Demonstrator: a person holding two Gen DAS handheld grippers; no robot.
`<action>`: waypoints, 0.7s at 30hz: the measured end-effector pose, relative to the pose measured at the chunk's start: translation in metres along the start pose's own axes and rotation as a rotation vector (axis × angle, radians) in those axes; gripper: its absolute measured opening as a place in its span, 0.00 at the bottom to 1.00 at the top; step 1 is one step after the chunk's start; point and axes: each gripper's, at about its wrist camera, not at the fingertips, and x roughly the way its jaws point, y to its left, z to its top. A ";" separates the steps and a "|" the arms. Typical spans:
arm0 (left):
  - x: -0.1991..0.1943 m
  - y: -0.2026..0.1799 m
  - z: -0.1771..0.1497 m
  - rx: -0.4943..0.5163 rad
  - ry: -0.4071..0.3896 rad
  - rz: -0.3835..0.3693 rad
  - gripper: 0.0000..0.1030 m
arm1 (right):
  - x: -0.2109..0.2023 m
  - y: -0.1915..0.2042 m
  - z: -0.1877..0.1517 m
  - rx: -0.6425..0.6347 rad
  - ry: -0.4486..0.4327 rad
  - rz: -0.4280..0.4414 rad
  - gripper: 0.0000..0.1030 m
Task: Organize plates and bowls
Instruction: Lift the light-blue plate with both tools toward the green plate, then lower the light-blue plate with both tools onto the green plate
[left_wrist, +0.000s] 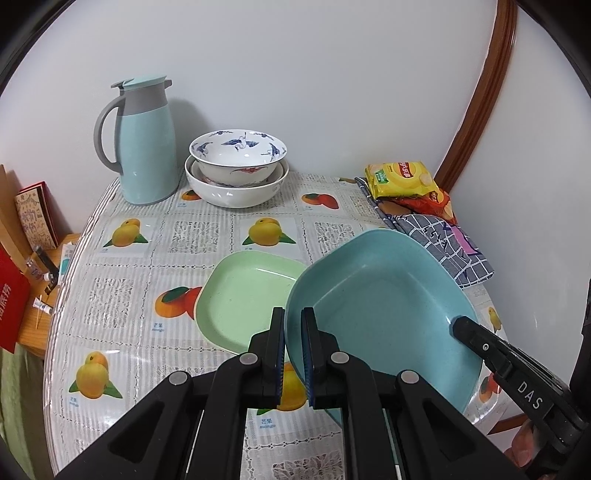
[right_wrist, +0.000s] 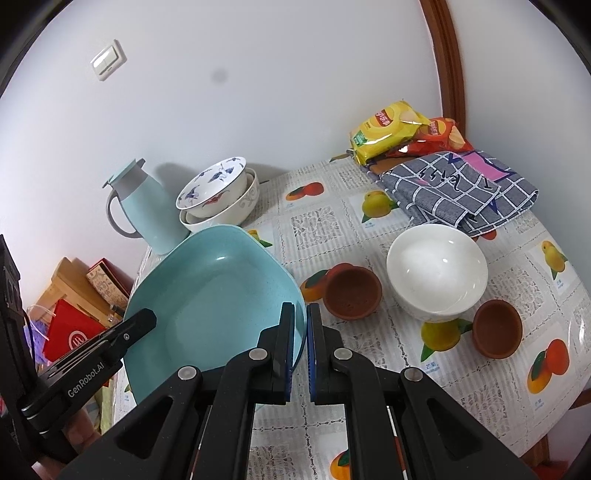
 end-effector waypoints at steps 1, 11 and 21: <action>0.000 0.002 0.000 -0.002 0.000 0.000 0.09 | 0.001 0.001 -0.001 -0.002 0.000 -0.001 0.06; 0.008 0.019 -0.003 -0.032 0.017 -0.004 0.09 | 0.013 0.014 -0.005 -0.022 0.020 -0.010 0.06; 0.020 0.041 -0.008 -0.067 0.044 0.006 0.09 | 0.032 0.028 -0.010 -0.044 0.055 -0.012 0.06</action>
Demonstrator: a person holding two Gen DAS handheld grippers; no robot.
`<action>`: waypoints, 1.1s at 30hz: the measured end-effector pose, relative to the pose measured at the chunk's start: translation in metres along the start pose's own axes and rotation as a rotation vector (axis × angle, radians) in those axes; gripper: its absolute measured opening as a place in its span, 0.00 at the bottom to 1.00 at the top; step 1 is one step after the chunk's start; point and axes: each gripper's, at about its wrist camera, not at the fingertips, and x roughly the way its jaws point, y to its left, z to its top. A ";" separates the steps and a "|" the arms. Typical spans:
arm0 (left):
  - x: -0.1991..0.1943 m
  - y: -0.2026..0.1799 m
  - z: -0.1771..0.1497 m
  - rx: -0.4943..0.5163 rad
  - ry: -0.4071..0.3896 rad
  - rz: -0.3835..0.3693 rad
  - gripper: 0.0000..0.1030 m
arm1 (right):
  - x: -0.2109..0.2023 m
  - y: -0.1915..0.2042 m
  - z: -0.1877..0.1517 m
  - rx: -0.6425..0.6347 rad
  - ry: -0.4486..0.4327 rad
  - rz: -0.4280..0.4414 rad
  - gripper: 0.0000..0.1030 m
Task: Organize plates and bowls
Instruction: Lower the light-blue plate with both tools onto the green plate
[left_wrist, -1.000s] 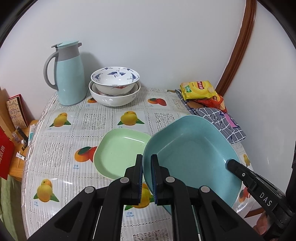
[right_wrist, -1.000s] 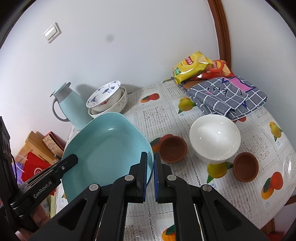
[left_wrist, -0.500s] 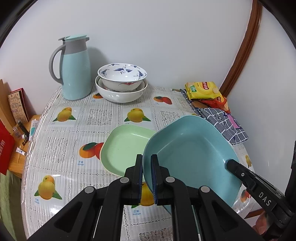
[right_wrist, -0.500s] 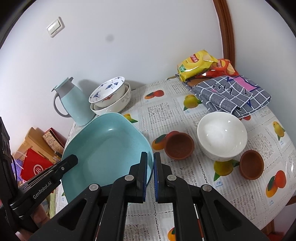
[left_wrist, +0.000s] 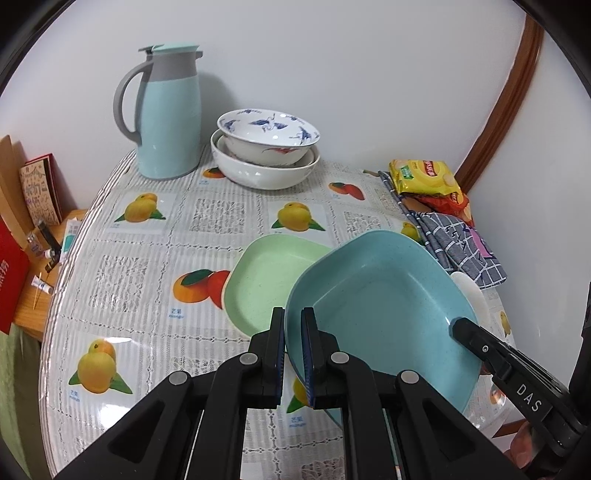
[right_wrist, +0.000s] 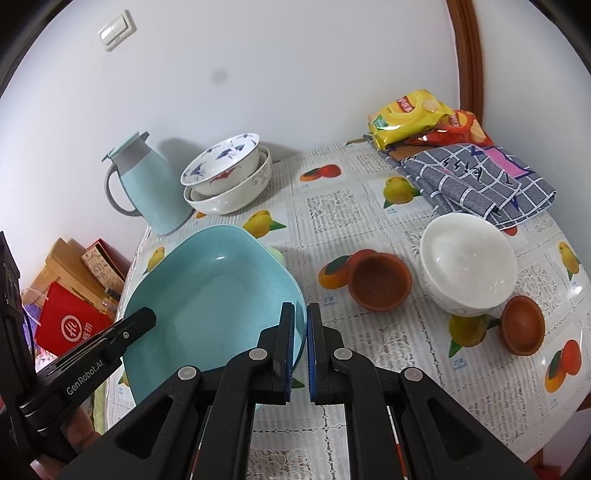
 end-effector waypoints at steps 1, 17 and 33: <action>0.002 0.002 0.000 -0.005 0.005 0.000 0.09 | 0.003 0.002 -0.001 -0.003 0.005 -0.001 0.06; 0.033 0.035 -0.007 -0.058 0.068 0.017 0.09 | 0.043 0.018 -0.011 -0.027 0.086 -0.005 0.06; 0.062 0.047 -0.004 -0.081 0.113 0.039 0.09 | 0.076 0.019 -0.009 -0.045 0.138 -0.010 0.06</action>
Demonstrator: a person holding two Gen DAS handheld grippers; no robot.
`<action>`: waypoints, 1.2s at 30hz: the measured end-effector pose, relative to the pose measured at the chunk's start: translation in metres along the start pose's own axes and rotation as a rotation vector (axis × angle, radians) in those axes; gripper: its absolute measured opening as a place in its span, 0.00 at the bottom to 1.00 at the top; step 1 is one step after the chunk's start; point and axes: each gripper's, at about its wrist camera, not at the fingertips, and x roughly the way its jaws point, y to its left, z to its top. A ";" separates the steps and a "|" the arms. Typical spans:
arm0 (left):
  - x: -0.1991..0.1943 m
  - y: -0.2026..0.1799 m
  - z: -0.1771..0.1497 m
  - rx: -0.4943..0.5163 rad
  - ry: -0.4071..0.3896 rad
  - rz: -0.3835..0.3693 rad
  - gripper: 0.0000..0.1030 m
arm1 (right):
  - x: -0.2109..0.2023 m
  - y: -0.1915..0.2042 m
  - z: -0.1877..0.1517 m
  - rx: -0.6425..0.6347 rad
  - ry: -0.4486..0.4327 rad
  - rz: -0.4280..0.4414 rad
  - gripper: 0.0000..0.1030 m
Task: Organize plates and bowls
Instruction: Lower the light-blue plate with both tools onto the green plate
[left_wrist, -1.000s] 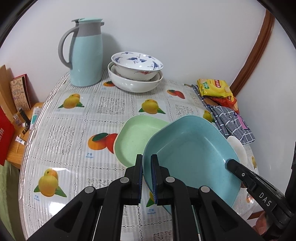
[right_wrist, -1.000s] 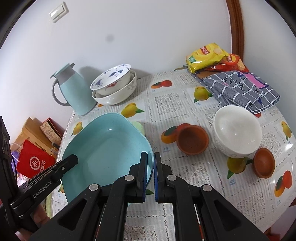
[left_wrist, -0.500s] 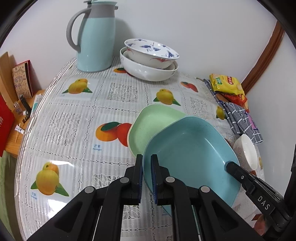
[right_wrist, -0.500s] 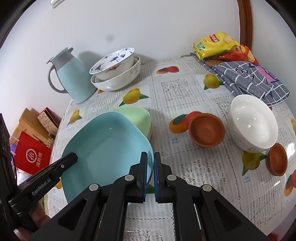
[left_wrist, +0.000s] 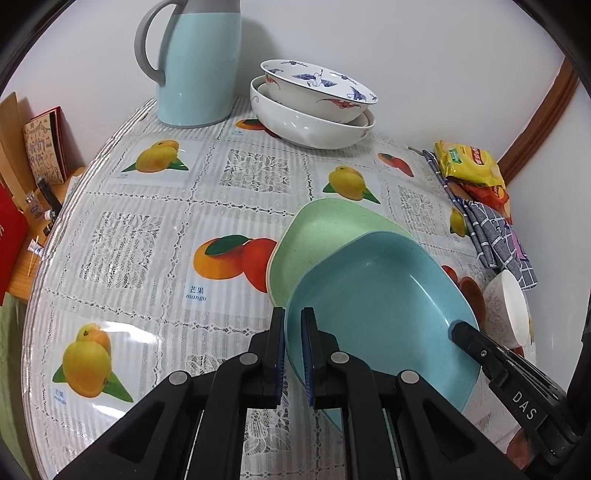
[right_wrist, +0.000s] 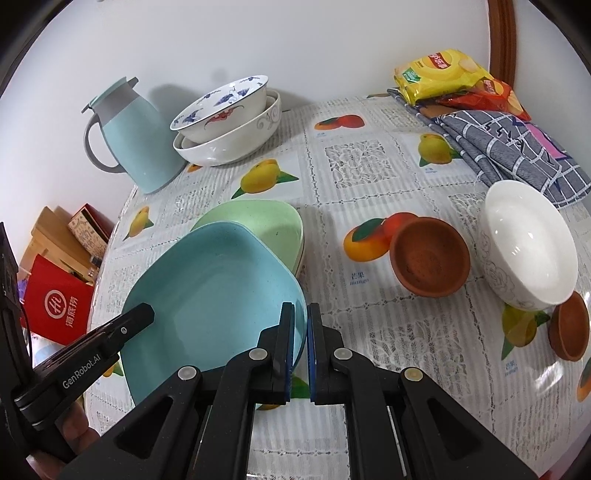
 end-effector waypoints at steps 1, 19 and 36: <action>0.001 0.000 0.001 0.000 0.002 0.001 0.09 | 0.002 0.000 0.001 -0.005 0.001 -0.003 0.06; 0.027 0.009 0.018 -0.015 0.024 0.036 0.09 | 0.035 0.008 0.031 -0.058 0.016 0.004 0.06; 0.038 0.003 0.029 0.028 0.019 0.067 0.12 | 0.059 0.016 0.054 -0.144 -0.006 -0.042 0.07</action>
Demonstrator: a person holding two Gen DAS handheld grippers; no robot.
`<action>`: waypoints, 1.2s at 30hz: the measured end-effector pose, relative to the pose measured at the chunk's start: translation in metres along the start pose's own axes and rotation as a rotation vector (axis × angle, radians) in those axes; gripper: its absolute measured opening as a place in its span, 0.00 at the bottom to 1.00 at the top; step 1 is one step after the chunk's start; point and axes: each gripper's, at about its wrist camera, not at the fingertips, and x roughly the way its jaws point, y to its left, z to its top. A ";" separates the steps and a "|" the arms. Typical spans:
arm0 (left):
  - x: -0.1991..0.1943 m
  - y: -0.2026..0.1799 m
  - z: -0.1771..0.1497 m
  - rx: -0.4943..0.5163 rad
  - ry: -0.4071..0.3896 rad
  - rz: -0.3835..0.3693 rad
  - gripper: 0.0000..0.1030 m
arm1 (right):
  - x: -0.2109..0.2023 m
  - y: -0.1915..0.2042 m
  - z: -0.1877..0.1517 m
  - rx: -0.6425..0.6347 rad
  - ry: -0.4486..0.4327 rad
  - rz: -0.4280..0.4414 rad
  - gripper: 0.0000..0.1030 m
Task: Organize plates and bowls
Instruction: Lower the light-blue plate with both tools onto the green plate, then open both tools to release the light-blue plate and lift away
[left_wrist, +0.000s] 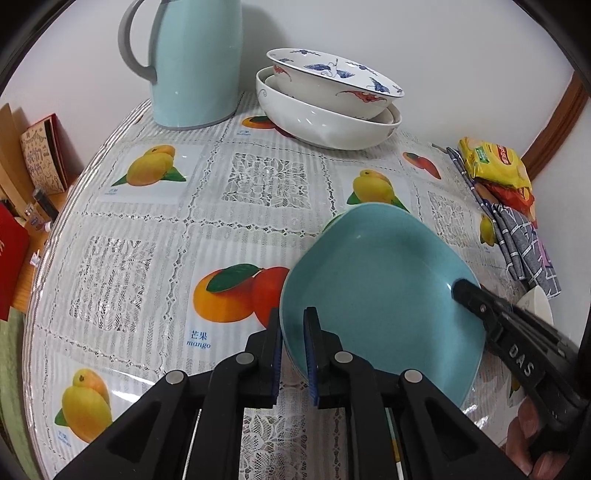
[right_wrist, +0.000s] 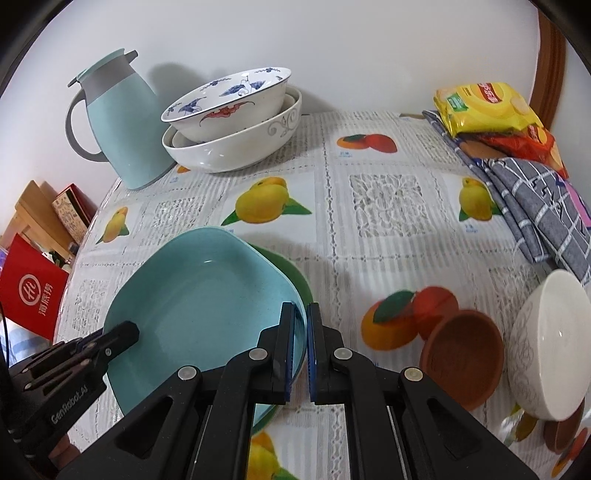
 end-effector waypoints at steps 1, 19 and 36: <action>0.000 -0.001 0.000 0.005 0.000 0.005 0.12 | 0.002 0.000 0.002 -0.006 -0.002 0.000 0.07; -0.006 -0.007 -0.006 0.031 0.019 0.018 0.36 | 0.001 -0.003 0.001 -0.042 -0.025 0.011 0.51; -0.062 -0.056 -0.026 0.098 -0.069 0.003 0.40 | -0.112 -0.078 -0.050 -0.004 -0.225 -0.083 0.78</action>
